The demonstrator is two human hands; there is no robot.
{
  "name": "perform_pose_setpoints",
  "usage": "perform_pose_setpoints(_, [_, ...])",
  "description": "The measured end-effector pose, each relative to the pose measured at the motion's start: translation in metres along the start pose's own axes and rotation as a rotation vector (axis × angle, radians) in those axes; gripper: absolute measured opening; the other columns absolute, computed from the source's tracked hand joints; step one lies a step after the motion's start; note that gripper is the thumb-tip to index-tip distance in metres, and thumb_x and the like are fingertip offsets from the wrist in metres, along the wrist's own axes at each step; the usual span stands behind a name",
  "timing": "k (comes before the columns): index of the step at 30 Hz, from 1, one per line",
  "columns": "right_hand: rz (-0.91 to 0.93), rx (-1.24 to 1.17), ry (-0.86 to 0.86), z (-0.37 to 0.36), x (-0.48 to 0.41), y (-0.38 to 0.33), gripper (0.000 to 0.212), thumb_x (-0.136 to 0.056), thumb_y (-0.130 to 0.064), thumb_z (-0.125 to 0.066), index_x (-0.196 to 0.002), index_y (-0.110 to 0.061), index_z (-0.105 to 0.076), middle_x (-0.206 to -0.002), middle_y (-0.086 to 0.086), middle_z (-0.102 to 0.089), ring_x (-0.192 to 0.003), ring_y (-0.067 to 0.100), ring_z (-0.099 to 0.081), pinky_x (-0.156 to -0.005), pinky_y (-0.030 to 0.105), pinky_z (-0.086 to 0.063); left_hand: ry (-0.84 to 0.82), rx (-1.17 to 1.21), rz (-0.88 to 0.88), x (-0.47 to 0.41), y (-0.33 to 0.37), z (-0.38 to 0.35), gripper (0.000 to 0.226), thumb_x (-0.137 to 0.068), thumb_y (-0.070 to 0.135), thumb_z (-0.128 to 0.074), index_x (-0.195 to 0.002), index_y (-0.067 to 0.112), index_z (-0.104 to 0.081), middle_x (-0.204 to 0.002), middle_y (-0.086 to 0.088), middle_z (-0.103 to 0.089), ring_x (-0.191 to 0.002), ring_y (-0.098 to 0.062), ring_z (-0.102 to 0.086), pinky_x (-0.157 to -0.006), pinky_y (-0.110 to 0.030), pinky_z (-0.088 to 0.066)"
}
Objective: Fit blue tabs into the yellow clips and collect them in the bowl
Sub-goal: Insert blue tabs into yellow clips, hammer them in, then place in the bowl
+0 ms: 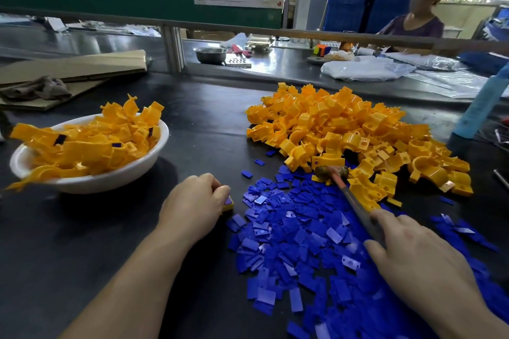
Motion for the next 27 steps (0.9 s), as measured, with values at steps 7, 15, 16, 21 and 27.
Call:
perform_pose_setpoints(7, [-0.052,-0.069,0.005,0.009,0.002,0.008,0.029,-0.096,-0.036,-0.036,-0.124,-0.034,-0.040,-0.092,-0.009,-0.049,-0.074,0.007,-0.050,-0.055,0.021,-0.041,-0.089,-0.276,-0.033,0.006,0.002,0.001,0.049,-0.073,0.054,-0.072,-0.111,0.027,-0.056,-0.108,0.002,-0.058,-0.097,-0.019,-0.057,-0.081,-0.036,-0.051])
perform_pose_setpoints(15, [-0.028,-0.894,-0.157,0.034,0.021,-0.041,0.025,-0.092,-0.031,-0.049,-0.089,-0.055,-0.042,-0.063,0.002,-0.062,-0.045,0.008,-0.060,-0.036,0.011,-0.041,-0.064,-0.259,-0.113,0.005,0.011,-0.004,0.039,-0.077,0.055,-0.069,-0.107,0.030,-0.061,-0.093,0.007,-0.054,-0.087,-0.017,-0.055,-0.071,-0.033,-0.047])
perform_pose_setpoints(16, [0.017,-0.902,-0.208,0.032,0.025,-0.052,0.030,-0.093,-0.030,-0.049,-0.086,-0.059,-0.044,-0.063,-0.003,-0.064,-0.043,0.007,-0.058,-0.037,0.011,-0.042,-0.060,-0.251,-0.115,0.005,0.011,-0.005,0.040,-0.077,0.055,-0.070,-0.107,0.031,-0.060,-0.093,0.007,-0.053,-0.087,-0.017,-0.055,-0.070,-0.033,-0.047])
perform_pose_setpoints(21, [0.265,-0.620,-0.140,0.031,0.035,-0.079,0.025,-0.089,-0.040,-0.048,-0.095,-0.063,-0.040,-0.097,-0.028,-0.052,-0.080,-0.003,-0.056,-0.060,0.019,-0.048,-0.050,-0.220,-0.120,0.002,0.009,-0.007,0.041,-0.076,0.054,-0.073,-0.107,0.031,-0.061,-0.093,0.007,-0.055,-0.088,-0.017,-0.056,-0.072,-0.033,-0.049])
perform_pose_setpoints(27, [0.352,-0.428,-0.148,0.017,0.037,-0.094,0.028,-0.096,-0.041,-0.041,-0.123,-0.039,-0.038,-0.103,-0.010,-0.055,-0.095,0.006,-0.053,-0.083,0.023,-0.046,-0.033,-0.205,-0.132,0.001,0.009,-0.005,0.036,-0.075,0.051,-0.074,-0.102,0.029,-0.063,-0.092,0.007,-0.057,-0.087,-0.016,-0.057,-0.070,-0.031,-0.047])
Point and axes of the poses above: each hand's wrist, its own x-axis away from the middle knuckle, its own z-axis out of the back of the hand, y = z × x, the point moved 9 cm from there along -x, towards the middle knuckle
